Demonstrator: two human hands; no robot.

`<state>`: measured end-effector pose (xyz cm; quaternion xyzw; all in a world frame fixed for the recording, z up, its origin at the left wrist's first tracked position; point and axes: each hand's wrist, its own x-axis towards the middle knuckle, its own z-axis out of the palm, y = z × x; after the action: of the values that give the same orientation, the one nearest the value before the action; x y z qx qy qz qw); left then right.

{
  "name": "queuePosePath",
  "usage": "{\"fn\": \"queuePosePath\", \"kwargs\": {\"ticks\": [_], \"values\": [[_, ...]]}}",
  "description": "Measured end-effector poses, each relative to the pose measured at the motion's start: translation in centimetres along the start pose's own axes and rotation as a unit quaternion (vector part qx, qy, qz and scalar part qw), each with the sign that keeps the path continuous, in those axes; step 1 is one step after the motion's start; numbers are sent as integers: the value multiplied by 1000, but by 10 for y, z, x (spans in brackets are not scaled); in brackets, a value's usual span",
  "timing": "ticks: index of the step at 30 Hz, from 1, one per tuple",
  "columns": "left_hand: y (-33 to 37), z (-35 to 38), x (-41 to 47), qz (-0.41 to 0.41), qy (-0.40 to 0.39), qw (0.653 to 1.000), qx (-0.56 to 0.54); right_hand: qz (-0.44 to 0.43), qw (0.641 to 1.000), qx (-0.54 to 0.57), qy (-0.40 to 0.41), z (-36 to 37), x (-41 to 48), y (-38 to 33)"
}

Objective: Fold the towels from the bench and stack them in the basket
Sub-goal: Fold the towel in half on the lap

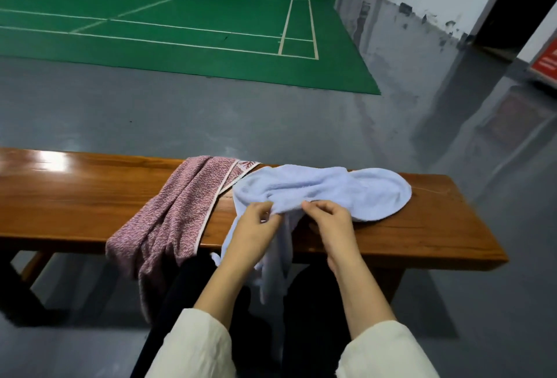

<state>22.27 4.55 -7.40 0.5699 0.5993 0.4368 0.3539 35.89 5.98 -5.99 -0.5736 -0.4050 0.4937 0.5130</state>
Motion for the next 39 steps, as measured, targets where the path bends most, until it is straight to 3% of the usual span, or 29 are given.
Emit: {"fn": "queuePosePath", "kwargs": {"ticks": [2,3,5,7,13,18,22,25,34,36,39], "values": [[6,-9,4,9,-14,1000,5,-121,988,-84,35,-4,4,-4],[11,-12,5,17,-16,1000,3,-169,980,-102,2,-2,4,-7],[20,-18,8,22,-11,1000,-12,-178,970,-103,-131,7,2,-11],[25,-25,11,31,-3,999,-13,-155,963,-102,-193,18,1,-13],[16,-59,19,102,9,983,152,-173,975,-104,-90,19,8,-9],[15,-77,17,53,-44,996,-58,-174,972,-133,-88,19,8,-13],[18,-81,16,71,-78,994,-11,-169,976,-117,-73,22,11,-13],[10,-94,22,49,-46,992,103,-170,977,-126,-38,18,14,-13],[-16,-122,17,2,9,977,213,-148,977,-152,30,9,17,-3],[-22,-124,16,3,17,979,203,-148,975,-162,40,6,17,-2],[-30,-124,18,5,65,993,98,-141,975,-169,43,3,20,-1]]}}
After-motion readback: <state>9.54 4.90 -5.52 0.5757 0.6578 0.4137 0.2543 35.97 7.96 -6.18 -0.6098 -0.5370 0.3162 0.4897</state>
